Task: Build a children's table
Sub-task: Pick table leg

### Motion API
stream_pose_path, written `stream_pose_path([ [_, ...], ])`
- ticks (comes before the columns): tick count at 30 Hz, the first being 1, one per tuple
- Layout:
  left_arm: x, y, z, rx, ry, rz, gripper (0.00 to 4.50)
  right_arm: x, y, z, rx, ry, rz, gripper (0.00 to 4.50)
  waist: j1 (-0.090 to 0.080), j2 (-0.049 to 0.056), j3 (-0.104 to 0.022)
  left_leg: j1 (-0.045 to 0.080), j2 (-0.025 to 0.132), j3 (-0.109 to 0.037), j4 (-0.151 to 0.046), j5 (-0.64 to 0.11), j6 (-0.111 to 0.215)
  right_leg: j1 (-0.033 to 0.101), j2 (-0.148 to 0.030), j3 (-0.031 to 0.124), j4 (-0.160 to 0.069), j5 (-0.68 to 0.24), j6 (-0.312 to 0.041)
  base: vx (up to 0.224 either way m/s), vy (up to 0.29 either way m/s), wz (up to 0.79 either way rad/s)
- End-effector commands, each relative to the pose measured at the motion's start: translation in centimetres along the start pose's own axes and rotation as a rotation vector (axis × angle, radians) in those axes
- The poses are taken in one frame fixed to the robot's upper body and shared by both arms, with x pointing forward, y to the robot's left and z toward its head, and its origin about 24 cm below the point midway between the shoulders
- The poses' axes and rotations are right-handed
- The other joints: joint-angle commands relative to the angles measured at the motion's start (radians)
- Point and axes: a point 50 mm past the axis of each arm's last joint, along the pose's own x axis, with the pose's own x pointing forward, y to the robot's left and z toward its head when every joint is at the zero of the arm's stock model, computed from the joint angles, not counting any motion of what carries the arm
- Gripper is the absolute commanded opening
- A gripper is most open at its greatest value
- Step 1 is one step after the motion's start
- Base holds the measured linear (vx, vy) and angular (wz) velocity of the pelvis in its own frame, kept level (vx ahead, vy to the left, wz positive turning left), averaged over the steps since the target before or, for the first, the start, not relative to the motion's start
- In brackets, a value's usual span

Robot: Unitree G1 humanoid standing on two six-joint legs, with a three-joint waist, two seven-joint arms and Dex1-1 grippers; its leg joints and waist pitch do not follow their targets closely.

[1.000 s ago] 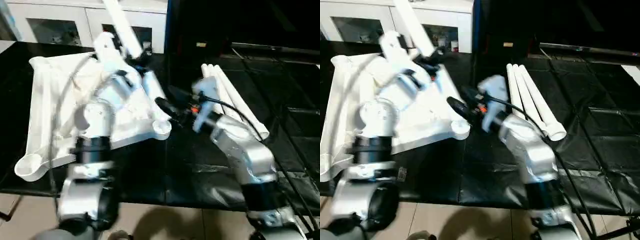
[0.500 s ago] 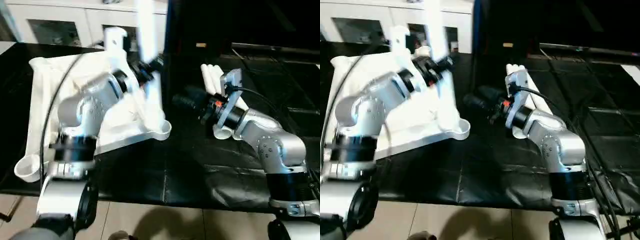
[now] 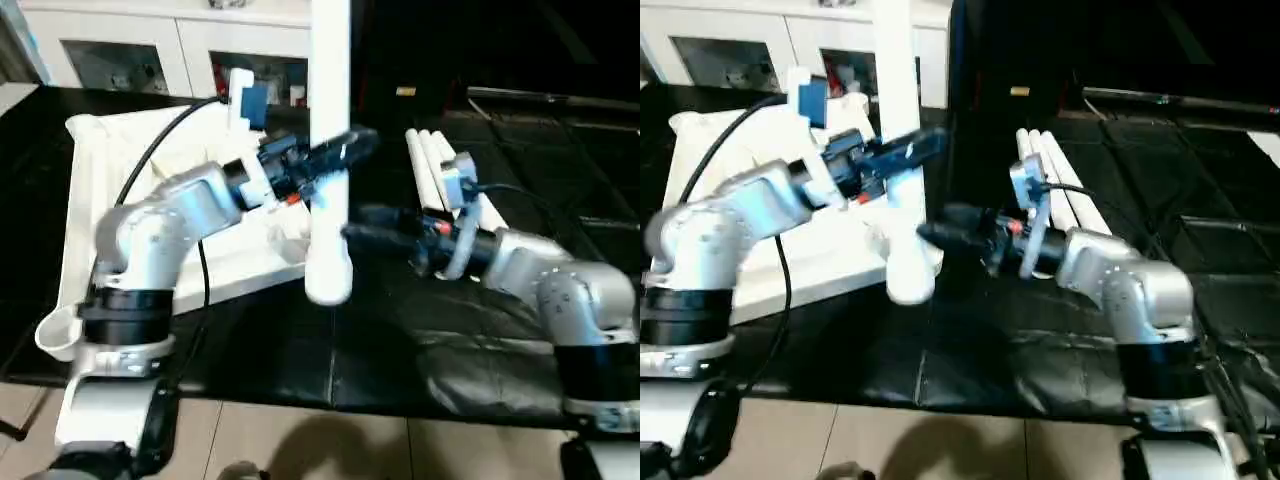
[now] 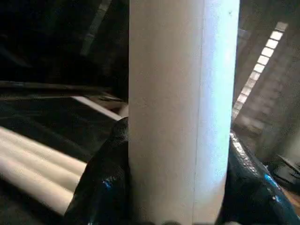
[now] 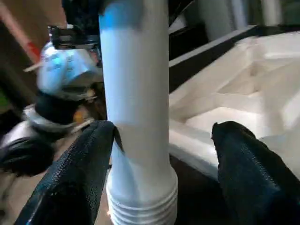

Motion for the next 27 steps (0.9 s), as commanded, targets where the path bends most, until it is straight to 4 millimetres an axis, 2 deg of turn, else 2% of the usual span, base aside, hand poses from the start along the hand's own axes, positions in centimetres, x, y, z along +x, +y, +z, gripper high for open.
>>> stream_pose_path([
  [1,1.0,-1.4,0.1,0.009,0.020,-0.125,1.86,0.5,0.7,0.4,-0.007,0.018,0.062,3.55,0.006,-0.003,-0.086,0.004,0.030,-0.006,-0.057,-0.066,0.026,0.069,-0.079,0.052,-0.069,-0.103,-0.199,0.000,0.000,0.00],
  [9,1.9,-2.0,0.2,-0.002,0.034,-0.205,1.86,0.8,0.8,0.3,0.009,0.063,0.127,3.55,0.011,-0.005,-0.086,0.003,0.029,-0.006,-0.057,-0.070,0.017,0.068,-0.079,0.052,-0.073,-0.143,-0.181,0.000,0.000,0.00],
  [18,2.6,-2.5,0.2,-0.004,0.040,-0.263,1.86,1.6,1.3,0.0,0.025,0.087,0.195,3.55,0.017,-0.005,-0.088,0.004,0.030,-0.006,-0.056,-0.060,0.018,0.067,-0.078,0.052,-0.071,-0.132,-0.176,0.000,0.000,0.00],
  [21,2.6,-2.4,0.3,-0.001,0.037,-0.261,1.86,1.6,1.4,-0.5,0.033,0.117,0.207,3.17,0.025,-0.006,-0.087,0.004,0.030,-0.006,-0.056,-0.066,0.016,0.067,-0.079,0.052,-0.072,-0.145,-0.170,0.000,0.000,0.00],
  [23,2.6,-2.4,0.3,-0.001,0.037,-0.263,1.86,1.6,1.4,-0.7,0.031,0.126,0.202,3.07,0.025,-0.005,-0.088,0.003,0.030,-0.007,-0.056,-0.058,0.014,0.067,-0.079,0.052,-0.071,-0.138,-0.167,0.000,0.000,0.00],
  [25,2.7,-2.5,0.3,-0.001,0.037,-0.267,1.86,1.7,1.3,-0.9,0.030,0.131,0.197,2.75,0.025,-0.005,-0.089,0.003,0.030,-0.007,-0.055,-0.053,0.013,0.067,-0.078,0.052,-0.069,-0.126,-0.169,0.000,0.000,0.00],
  [27,2.8,-2.6,0.3,-0.002,0.039,-0.277,1.86,1.6,1.3,-1.0,0.031,0.133,0.194,2.68,0.026,-0.005,-0.089,0.003,0.029,-0.006,-0.055,-0.056,0.014,0.067,-0.078,0.052,-0.070,-0.125,-0.169,0.000,0.000,0.00],
])
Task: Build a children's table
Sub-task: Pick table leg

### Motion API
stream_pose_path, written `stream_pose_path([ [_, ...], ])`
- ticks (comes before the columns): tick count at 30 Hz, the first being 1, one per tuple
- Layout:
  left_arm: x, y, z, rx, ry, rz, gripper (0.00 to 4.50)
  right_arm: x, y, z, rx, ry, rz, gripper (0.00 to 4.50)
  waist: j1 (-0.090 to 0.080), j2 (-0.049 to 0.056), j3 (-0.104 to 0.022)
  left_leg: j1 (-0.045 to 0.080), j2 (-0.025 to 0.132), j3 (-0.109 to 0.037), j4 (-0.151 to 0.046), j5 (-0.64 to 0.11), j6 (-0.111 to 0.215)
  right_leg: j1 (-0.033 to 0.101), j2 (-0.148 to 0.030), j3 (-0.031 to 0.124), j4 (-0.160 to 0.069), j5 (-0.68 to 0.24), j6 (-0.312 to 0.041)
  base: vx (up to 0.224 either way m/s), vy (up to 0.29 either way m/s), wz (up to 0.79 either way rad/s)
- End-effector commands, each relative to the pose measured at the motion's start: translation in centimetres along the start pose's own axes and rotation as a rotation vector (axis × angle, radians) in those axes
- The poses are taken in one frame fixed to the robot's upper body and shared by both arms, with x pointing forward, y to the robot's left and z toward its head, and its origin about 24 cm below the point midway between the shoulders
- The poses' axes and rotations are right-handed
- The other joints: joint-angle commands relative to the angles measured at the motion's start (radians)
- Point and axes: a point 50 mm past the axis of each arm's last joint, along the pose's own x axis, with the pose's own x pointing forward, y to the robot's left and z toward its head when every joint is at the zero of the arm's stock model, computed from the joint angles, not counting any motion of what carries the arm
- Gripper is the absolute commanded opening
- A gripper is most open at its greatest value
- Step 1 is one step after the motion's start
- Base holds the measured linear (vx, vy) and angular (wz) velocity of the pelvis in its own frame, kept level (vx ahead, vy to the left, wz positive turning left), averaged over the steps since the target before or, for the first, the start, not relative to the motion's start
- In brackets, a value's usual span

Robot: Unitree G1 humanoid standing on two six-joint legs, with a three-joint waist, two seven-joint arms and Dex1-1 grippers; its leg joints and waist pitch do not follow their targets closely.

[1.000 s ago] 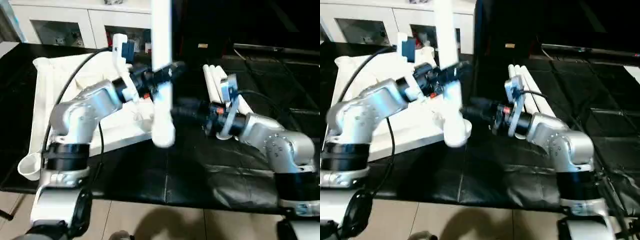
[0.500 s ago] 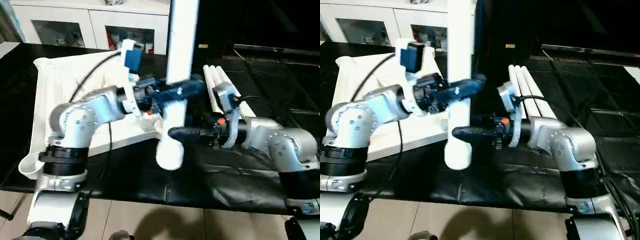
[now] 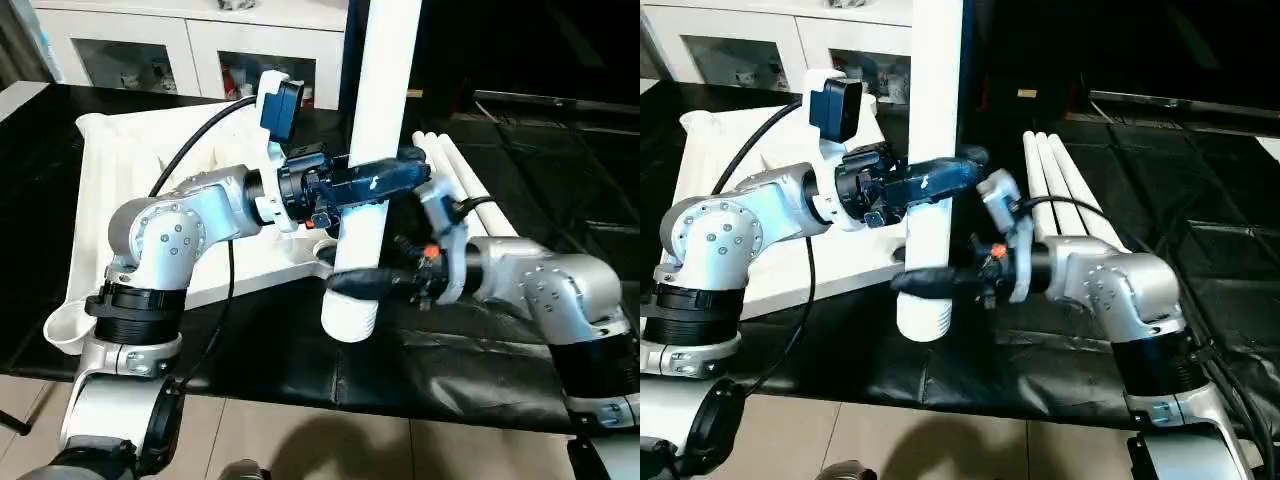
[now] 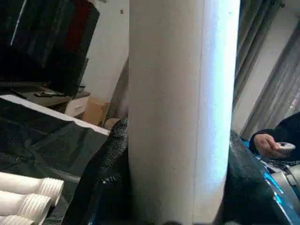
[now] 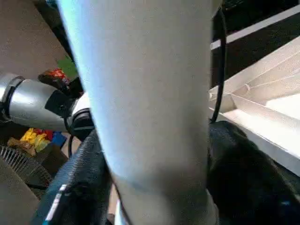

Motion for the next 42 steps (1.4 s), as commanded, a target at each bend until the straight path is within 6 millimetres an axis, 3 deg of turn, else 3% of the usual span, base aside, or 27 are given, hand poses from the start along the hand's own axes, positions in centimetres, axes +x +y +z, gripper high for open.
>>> stream_pose_path([
  [1,0.9,-0.7,0.6,0.026,0.003,-0.063,1.86,-0.2,-0.1,-0.1,-0.004,0.020,-0.027,2.56,0.002,-0.004,-0.089,0.003,0.030,-0.007,-0.055,-0.057,0.012,0.068,-0.078,0.052,-0.069,-0.127,-0.169,0.000,0.000,0.00],
  [6,0.9,-0.7,0.5,0.027,0.004,-0.063,1.86,-0.2,0.0,-0.1,-0.003,0.015,-0.016,2.13,0.002,-0.004,-0.089,0.004,0.030,-0.007,-0.055,-0.060,0.011,0.067,-0.078,0.052,-0.069,-0.125,-0.171,0.000,0.000,0.00],
  [15,0.8,-0.5,1.1,0.059,-0.056,-0.018,1.86,-0.2,0.0,-0.2,-0.003,-0.004,-0.019,2.02,0.001,-0.010,-0.089,0.001,0.029,-0.006,-0.054,-0.054,0.015,0.069,-0.079,0.051,-0.070,-0.130,-0.167,0.000,0.000,0.00],
  [17,0.8,-0.6,1.3,0.057,-0.069,-0.025,2.42,-0.3,0.0,-0.2,-0.008,-0.011,-0.032,2.01,0.002,-0.012,-0.090,0.002,0.029,-0.006,-0.054,-0.048,0.018,0.069,-0.079,0.051,-0.069,-0.128,-0.165,0.000,0.000,0.00],
  [20,0.8,-0.4,1.3,0.097,-0.078,0.044,2.56,-0.3,-0.4,0.0,-0.043,-0.033,-0.106,2.00,0.002,-0.012,-0.089,0.001,0.031,-0.007,-0.055,-0.046,0.018,0.067,-0.080,0.051,-0.069,-0.131,-0.161,0.000,0.000,0.00],
  [21,0.8,-0.1,1.2,0.105,-0.080,0.084,2.59,-0.3,-0.6,0.1,-0.063,-0.041,-0.137,1.99,0.002,-0.006,-0.089,0.002,0.031,-0.008,-0.054,-0.047,0.013,0.066,-0.080,0.051,-0.069,-0.133,-0.161,0.000,0.000,0.00],
  [23,0.7,0.2,1.2,0.108,-0.085,0.128,2.80,-0.3,-0.8,0.3,-0.088,-0.049,-0.180,1.96,-0.001,-0.010,-0.089,0.001,0.030,-0.007,-0.055,-0.052,0.007,0.066,-0.079,0.051,-0.071,-0.135,-0.157,0.000,0.000,0.00],
  [24,0.6,0.5,1.3,0.109,-0.098,0.180,2.80,-0.2,-1.1,0.5,-0.104,-0.059,-0.224,1.96,-0.002,-0.004,-0.089,0.003,0.031,-0.007,-0.055,-0.054,-0.001,0.065,-0.078,0.052,-0.071,-0.135,-0.156,0.000,0.000,0.00],
  [25,0.5,1.2,1.7,0.129,-0.133,0.305,2.84,-0.2,-1.5,0.8,-0.125,-0.083,-0.290,1.95,-0.003,-0.005,-0.089,0.003,0.031,-0.008,-0.055,-0.063,-0.010,0.066,-0.078,0.051,-0.071,-0.133,-0.155,0.000,0.000,0.00],
  [26,0.5,1.4,1.8,0.119,-0.151,0.338,2.84,-0.2,-1.5,0.9,-0.128,-0.087,-0.302,1.95,-0.002,0.002,-0.091,0.003,0.031,-0.009,-0.054,-0.063,-0.014,0.067,-0.078,0.051,-0.068,-0.126,-0.159,0.000,0.000,0.00],
  [28,0.5,1.7,2.2,0.113,-0.185,0.422,2.84,0.0,-1.5,0.9,-0.147,-0.086,-0.323,1.95,-0.002,-0.003,-0.091,0.002,0.029,-0.008,-0.053,-0.066,-0.008,0.069,-0.076,0.051,-0.070,-0.115,-0.156,0.000,0.000,0.00],
  [30,0.5,1.8,2.5,0.123,-0.207,0.479,2.67,0.1,-1.5,0.9,-0.157,-0.095,-0.350,1.95,-0.002,0.001,-0.091,0.003,0.031,-0.009,-0.054,-0.068,-0.008,0.068,-0.077,0.052,-0.071,-0.112,-0.155,0.000,0.000,0.00],
  [35,0.9,2.3,2.7,0.101,-0.230,0.560,2.27,0.2,-2.0,0.9,-0.174,-0.105,-0.416,1.93,-0.003,-0.005,-0.091,0.001,0.028,-0.008,-0.052,-0.057,0.001,0.069,-0.074,0.051,-0.070,-0.099,-0.157,0.000,0.000,0.00],
  [36,1.0,2.3,2.6,0.105,-0.223,0.569,2.27,0.2,-2.1,0.9,-0.175,-0.108,-0.427,1.93,-0.003,-0.013,-0.090,0.001,0.027,-0.007,-0.053,-0.056,0.005,0.070,-0.075,0.051,-0.071,-0.111,-0.150,0.000,0.000,0.00],
  [42,1.7,2.3,2.2,0.113,-0.206,0.578,1.92,0.3,-2.2,1.0,-0.183,-0.111,-0.453,1.93,-0.005,-0.012,-0.090,0.001,0.027,-0.007,-0.052,-0.047,0.011,0.067,-0.075,0.052,-0.072,-0.127,-0.133,0.000,0.000,0.00],
])
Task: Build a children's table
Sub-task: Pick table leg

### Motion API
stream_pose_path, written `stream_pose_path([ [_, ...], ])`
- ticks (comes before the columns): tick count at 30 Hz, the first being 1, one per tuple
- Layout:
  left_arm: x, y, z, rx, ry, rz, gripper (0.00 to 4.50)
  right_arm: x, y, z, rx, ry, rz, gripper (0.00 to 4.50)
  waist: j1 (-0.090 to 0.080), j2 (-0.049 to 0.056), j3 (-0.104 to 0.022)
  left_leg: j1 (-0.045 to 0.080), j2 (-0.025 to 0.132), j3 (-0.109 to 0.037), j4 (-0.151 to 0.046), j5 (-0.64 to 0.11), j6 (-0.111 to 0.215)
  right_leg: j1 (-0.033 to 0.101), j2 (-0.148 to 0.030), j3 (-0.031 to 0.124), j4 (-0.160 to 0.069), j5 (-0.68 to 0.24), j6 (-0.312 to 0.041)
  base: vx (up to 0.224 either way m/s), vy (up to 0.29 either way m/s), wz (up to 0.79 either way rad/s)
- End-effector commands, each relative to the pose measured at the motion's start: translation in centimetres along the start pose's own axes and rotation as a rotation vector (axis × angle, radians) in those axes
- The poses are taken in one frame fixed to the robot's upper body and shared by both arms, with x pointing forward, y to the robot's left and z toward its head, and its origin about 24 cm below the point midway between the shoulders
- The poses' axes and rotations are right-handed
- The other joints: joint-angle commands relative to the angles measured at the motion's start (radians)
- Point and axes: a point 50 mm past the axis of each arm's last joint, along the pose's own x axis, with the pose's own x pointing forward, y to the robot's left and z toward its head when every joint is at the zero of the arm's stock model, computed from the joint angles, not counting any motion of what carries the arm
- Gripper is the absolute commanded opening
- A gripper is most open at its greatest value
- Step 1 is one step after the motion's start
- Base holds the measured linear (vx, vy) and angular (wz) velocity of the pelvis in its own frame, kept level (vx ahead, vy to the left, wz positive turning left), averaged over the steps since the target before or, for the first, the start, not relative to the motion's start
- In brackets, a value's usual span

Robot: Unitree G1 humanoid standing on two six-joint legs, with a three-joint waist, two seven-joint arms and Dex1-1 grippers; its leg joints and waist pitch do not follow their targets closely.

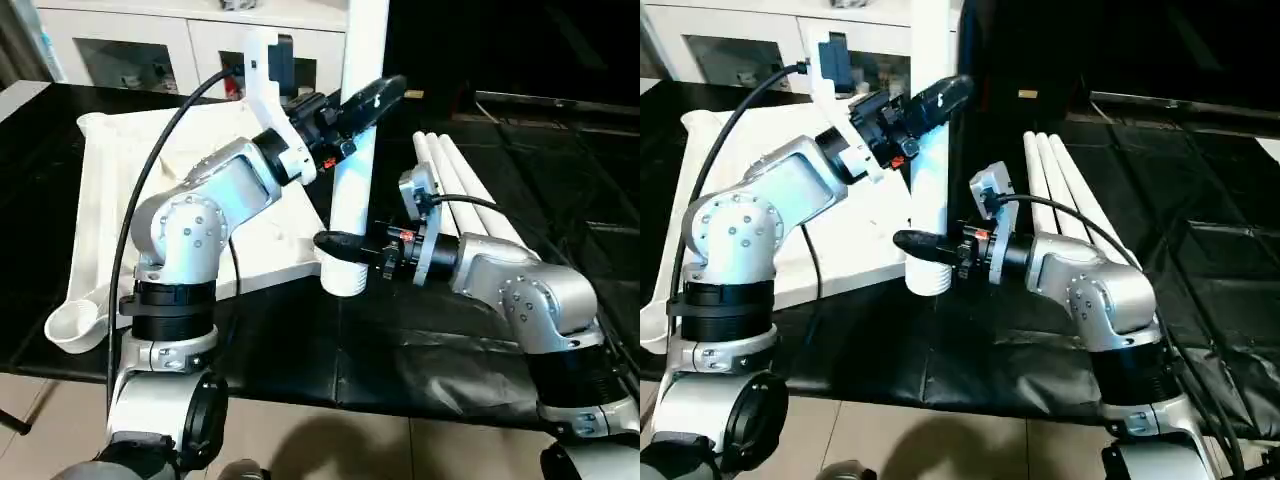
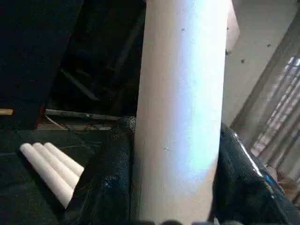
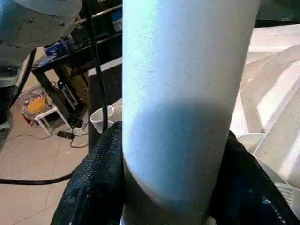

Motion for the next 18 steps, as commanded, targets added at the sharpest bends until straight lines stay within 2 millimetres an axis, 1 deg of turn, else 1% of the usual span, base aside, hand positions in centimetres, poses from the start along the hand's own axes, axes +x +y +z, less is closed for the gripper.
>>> stream_pose_path([
  [1,0.4,-0.5,-0.2,-0.003,0.011,-0.004,1.88,-0.2,0.0,0.9,-0.052,-0.033,-0.021,1.93,-0.002,-0.001,-0.089,0.003,0.027,-0.007,-0.054,-0.049,0.010,0.066,-0.075,0.052,-0.072,-0.126,-0.138,0.000,0.000,0.00],
  [2,0.5,-0.5,-0.4,0.005,0.023,0.002,1.85,-0.2,0.0,0.9,-0.053,-0.034,-0.026,1.93,-0.003,-0.003,-0.089,0.003,0.027,-0.008,-0.054,-0.049,0.011,0.068,-0.074,0.052,-0.071,-0.116,-0.140,0.000,0.000,0.00],
  [5,0.6,-0.4,-0.5,0.011,0.033,0.012,1.83,-0.3,0.0,0.9,-0.055,-0.033,-0.035,1.93,-0.004,-0.004,-0.089,0.003,0.027,-0.007,-0.054,-0.056,0.010,0.068,-0.074,0.051,-0.073,-0.120,-0.140,0.000,0.000,0.00],
  [7,0.6,-0.2,-0.4,0.018,0.034,0.019,1.82,-0.3,-0.1,0.8,-0.060,-0.028,-0.045,1.93,-0.004,0.000,-0.089,0.003,0.027,-0.008,-0.054,-0.055,0.009,0.067,-0.074,0.051,-0.073,-0.116,-0.142,0.000,0.000,0.00],
  [8,0.6,-0.1,-0.4,0.022,0.036,0.022,1.82,-0.4,-0.3,0.8,-0.060,-0.022,-0.058,1.93,-0.004,-0.002,-0.089,0.003,0.027,-0.008,-0.054,-0.057,0.007,0.068,-0.073,0.051,-0.073,-0.112,-0.144,0.000,0.000,0.00],
  [10,0.5,0.2,-0.4,0.030,0.041,0.026,1.82,-0.4,-0.6,0.8,-0.056,-0.003,-0.081,1.93,-0.005,0.000,-0.090,0.003,0.027,-0.008,-0.054,-0.060,0.005,0.068,-0.073,0.051,-0.073,-0.111,-0.143,0.000,0.000,0.00],
  [11,0.5,0.4,-0.3,0.031,0.043,0.028,1.81,-0.4,-0.8,0.7,-0.057,0.008,-0.087,1.93,-0.004,0.005,-0.090,0.004,0.026,-0.009,-0.054,-0.063,0.003,0.067,-0.073,0.051,-0.073,-0.111,-0.144,0.000,0.000,0.00],
  [13,0.5,0.5,-0.3,0.035,0.045,0.030,1.80,-0.4,-0.9,0.8,-0.058,0.016,-0.094,1.93,-0.004,0.004,-0.090,0.004,0.026,-0.009,-0.055,-0.068,0.001,0.068,-0.073,0.050,-0.074,-0.110,-0.145,0.000,0.000,0.00],
  [14,0.4,0.9,-0.2,0.034,0.048,0.038,1.80,-0.5,-1.2,1.1,-0.043,0.013,-0.101,2.49,-0.004,0.003,-0.090,0.005,0.025,-0.008,-0.054,-0.071,0.000,0.068,-0.073,0.050,-0.074,-0.111,-0.146,0.000,0.000,0.00],
  [15,0.4,0.9,-0.2,0.035,0.049,0.039,1.79,-0.5,-1.2,1.2,-0.039,0.011,-0.102,2.63,-0.004,0.004,-0.090,0.005,0.025,-0.009,-0.055,-0.073,0.000,0.068,-0.073,0.050,-0.074,-0.114,-0.148,0.000,0.000,0.00],
  [16,0.4,1.0,-0.1,0.037,0.051,0.041,1.79,-0.6,-1.3,1.3,-0.035,0.007,-0.103,2.63,-0.003,0.002,-0.090,0.005,0.026,-0.009,-0.055,-0.072,-0.002,0.068,-0.074,0.050,-0.072,-0.111,-0.148,0.000,0.000,0.00],
  [17,0.4,1.1,-0.1,0.040,0.053,0.042,1.79,-0.6,-1.4,1.4,-0.027,0.004,-0.103,2.82,-0.004,0.001,-0.091,0.005,0.026,-0.010,-0.056,-0.067,-0.002,0.069,-0.074,0.050,-0.070,-0.106,-0.150,0.000,0.000,0.00],
  [18,0.4,1.2,-0.1,0.045,0.056,0.041,1.79,-0.8,-1.5,1.4,-0.004,0.010,-0.097,2.82,-0.004,-0.008,-0.091,0.005,0.027,-0.008,-0.055,-0.060,0.002,0.069,-0.074,0.051,-0.069,-0.095,-0.153,0.000,0.000,0.00],
])
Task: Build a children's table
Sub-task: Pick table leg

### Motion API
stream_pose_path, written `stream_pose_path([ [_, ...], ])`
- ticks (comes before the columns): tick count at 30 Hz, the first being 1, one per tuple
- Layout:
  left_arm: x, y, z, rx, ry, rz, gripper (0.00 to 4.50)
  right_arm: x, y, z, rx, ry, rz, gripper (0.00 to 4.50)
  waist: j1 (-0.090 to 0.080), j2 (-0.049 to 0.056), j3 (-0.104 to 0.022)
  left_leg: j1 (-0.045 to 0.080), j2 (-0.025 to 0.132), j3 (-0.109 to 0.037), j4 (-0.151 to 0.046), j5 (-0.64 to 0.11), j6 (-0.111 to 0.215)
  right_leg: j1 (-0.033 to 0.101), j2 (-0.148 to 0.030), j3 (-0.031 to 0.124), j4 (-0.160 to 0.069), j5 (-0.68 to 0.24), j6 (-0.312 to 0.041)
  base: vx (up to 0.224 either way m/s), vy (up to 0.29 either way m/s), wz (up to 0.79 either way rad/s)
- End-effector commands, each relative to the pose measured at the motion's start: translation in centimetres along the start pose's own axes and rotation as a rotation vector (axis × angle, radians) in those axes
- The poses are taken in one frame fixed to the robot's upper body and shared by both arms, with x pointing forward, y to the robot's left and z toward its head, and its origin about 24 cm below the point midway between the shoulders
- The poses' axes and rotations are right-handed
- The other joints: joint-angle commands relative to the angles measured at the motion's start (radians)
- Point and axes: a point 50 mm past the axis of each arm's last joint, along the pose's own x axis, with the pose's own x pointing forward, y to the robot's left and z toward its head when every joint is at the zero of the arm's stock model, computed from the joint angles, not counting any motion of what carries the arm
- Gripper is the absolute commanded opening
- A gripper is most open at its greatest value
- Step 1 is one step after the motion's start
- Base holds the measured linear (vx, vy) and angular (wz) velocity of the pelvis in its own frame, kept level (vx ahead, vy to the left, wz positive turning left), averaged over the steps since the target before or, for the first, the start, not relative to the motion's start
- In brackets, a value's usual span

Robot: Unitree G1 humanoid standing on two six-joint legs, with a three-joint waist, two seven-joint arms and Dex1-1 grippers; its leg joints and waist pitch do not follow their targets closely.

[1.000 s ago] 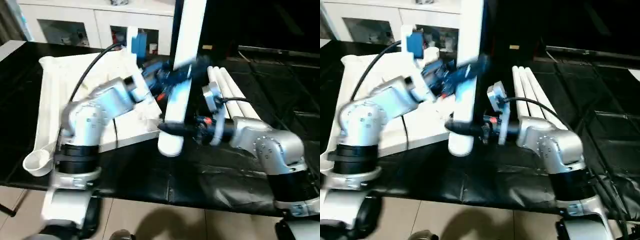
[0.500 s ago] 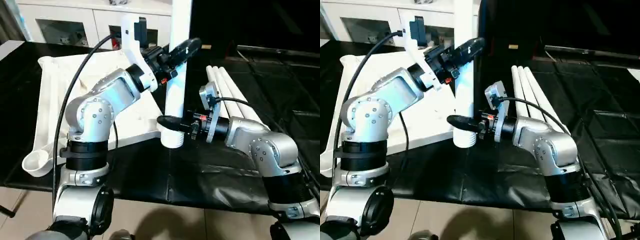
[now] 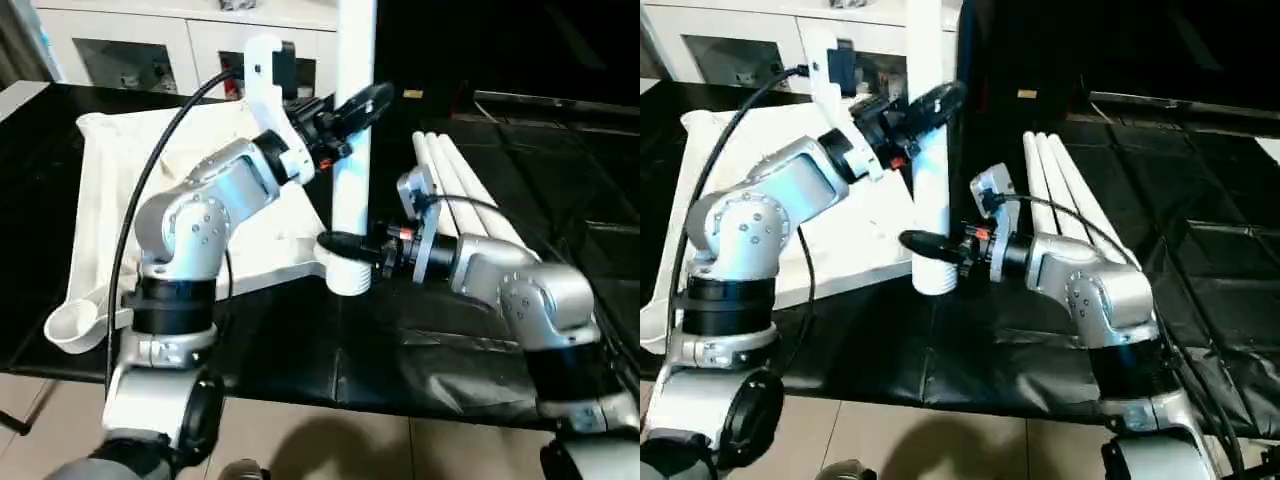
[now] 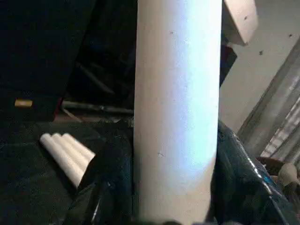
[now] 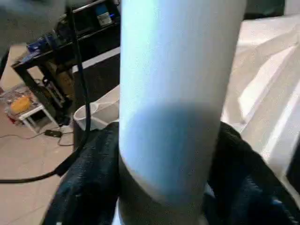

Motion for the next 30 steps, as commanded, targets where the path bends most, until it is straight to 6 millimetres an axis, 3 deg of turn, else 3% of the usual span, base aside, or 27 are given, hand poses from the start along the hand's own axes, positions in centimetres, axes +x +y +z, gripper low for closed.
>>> stream_pose_path([
  [1,0.3,-0.5,0.6,0.033,0.004,-0.025,1.78,-0.8,-0.6,0.7,0.018,-0.004,-0.025,2.97,-0.001,-0.005,-0.091,0.006,0.027,-0.008,-0.055,-0.056,0.005,0.069,-0.074,0.051,-0.067,-0.090,-0.158,0.000,0.000,0.00],
  [3,0.3,-0.5,0.6,0.034,0.004,-0.028,1.78,-0.9,-0.6,0.7,0.026,-0.004,-0.018,3.05,-0.001,-0.004,-0.090,0.004,0.027,-0.008,-0.054,-0.049,0.009,0.069,-0.075,0.052,-0.067,-0.077,-0.163,0.000,0.000,0.00],
  [5,0.4,-0.7,0.6,0.043,0.013,-0.051,1.77,-1.3,-0.6,0.9,0.066,-0.010,0.022,3.18,0.000,-0.013,-0.090,0.004,0.028,-0.006,-0.054,-0.044,0.020,0.068,-0.077,0.052,-0.067,-0.083,-0.169,0.000,0.000,0.00],
  [6,0.4,-0.7,0.6,0.043,0.014,-0.054,1.77,-1.4,-0.5,0.9,0.072,-0.011,0.032,3.32,0.002,-0.011,-0.091,0.005,0.028,-0.006,-0.054,-0.045,0.020,0.068,-0.077,0.051,-0.067,-0.085,-0.170,0.000,0.000,0.00],
  [12,0.4,-1.0,0.6,0.044,0.023,-0.093,1.77,-1.8,-0.5,0.8,0.075,0.028,0.059,3.74,0.002,-0.016,-0.089,0.003,0.028,-0.005,-0.054,-0.043,0.018,0.069,-0.079,0.052,-0.070,-0.116,-0.153,0.000,0.000,0.00],
  [20,0.5,-2.4,0.3,0.038,0.058,-0.226,1.77,-2.0,-0.2,0.3,0.082,0.086,0.103,3.76,0.003,-0.016,-0.089,0.002,0.027,-0.004,-0.053,-0.037,0.022,0.068,-0.079,0.051,-0.070,-0.121,-0.159,0.000,0.000,0.00],
  [30,0.7,-3.0,0.5,0.039,0.052,-0.272,1.77,-1.6,0.5,-0.2,0.080,0.100,0.158,3.76,0.002,-0.015,-0.090,0.001,0.028,-0.005,-0.052,-0.039,0.024,0.069,-0.078,0.051,-0.068,-0.110,-0.160,0.000,0.000,0.00],
])
